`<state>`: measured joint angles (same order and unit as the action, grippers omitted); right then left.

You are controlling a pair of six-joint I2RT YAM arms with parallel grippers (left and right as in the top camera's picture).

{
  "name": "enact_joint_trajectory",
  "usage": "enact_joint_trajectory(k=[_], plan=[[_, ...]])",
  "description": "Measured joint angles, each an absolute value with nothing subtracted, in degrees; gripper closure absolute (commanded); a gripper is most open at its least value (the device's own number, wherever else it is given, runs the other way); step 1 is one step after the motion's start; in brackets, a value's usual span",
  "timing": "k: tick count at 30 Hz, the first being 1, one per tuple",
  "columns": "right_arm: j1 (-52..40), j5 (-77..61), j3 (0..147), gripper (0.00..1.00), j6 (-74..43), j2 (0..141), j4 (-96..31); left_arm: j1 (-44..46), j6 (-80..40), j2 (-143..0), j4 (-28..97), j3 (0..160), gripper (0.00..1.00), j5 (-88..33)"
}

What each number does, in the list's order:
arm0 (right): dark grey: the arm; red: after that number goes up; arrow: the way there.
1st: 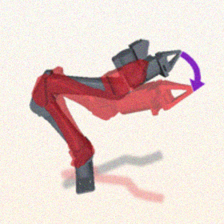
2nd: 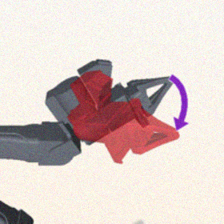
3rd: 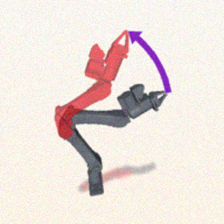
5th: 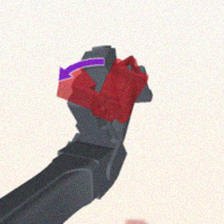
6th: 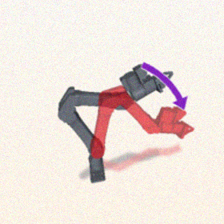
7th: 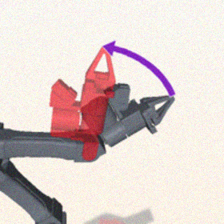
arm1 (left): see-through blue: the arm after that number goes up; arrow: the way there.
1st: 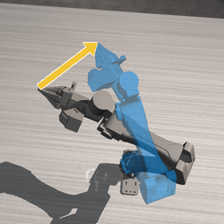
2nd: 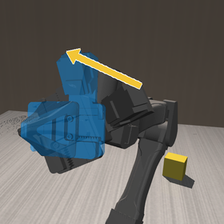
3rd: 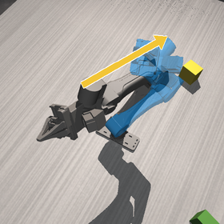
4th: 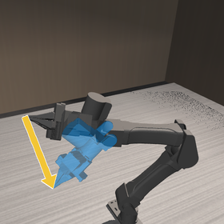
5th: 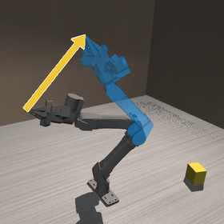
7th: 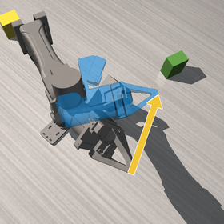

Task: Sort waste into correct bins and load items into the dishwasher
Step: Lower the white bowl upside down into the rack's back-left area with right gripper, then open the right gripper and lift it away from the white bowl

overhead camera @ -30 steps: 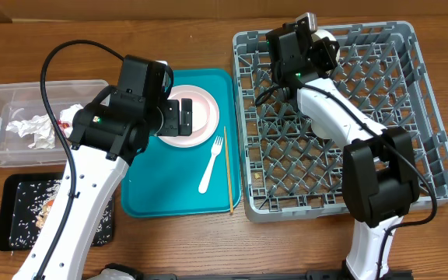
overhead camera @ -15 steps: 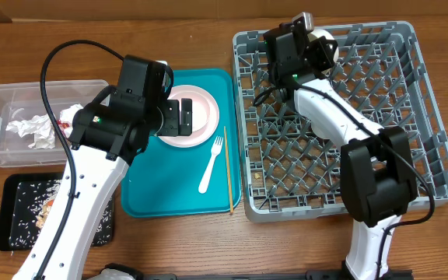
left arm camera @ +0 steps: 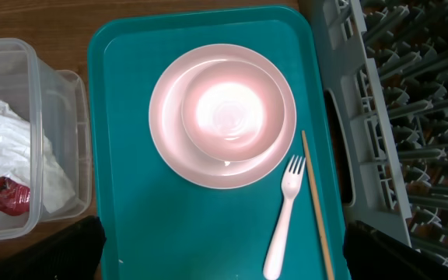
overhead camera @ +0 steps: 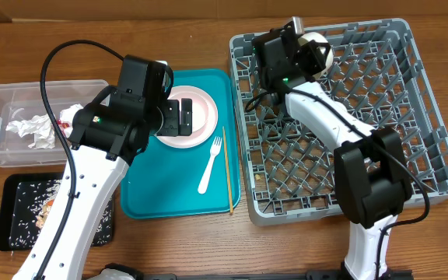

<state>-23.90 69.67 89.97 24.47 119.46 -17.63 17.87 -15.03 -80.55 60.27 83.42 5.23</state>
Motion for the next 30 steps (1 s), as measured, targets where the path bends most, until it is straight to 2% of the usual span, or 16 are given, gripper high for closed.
enact_joint_trajectory(k=[5, 7, 9, 10, 11, 30], plan=[[-26.5, 68.8, 90.0, 0.62, 24.4, 119.5, -18.1, 17.9, -15.0, -80.6, 60.2, 83.4, 0.0, 5.2], [-27.2, 68.4, 90.0, 0.45, 24.6, 119.5, -18.5, 17.9, -15.0, -80.6, 60.3, 83.4, 0.0, 5.2], [-27.4, 68.2, 90.0, 0.14, 24.8, 119.5, -19.1, 17.9, -15.0, -80.6, 60.3, 83.4, 0.0, 5.2], [-27.4, 68.3, 90.0, 0.04, 24.4, 119.5, -19.5, 17.9, -15.0, -80.6, 60.3, 83.4, 0.0, 5.2], [-27.6, 68.2, 90.0, 0.0, 24.4, 119.5, -20.2, 17.9, -15.0, -80.6, 60.2, 83.4, 0.0, 5.2], [-35.5, 68.1, 89.9, 0.0, 24.4, 119.5, -20.6, 17.9, -15.0, -80.6, 60.3, 83.4, 0.0, 5.2]])
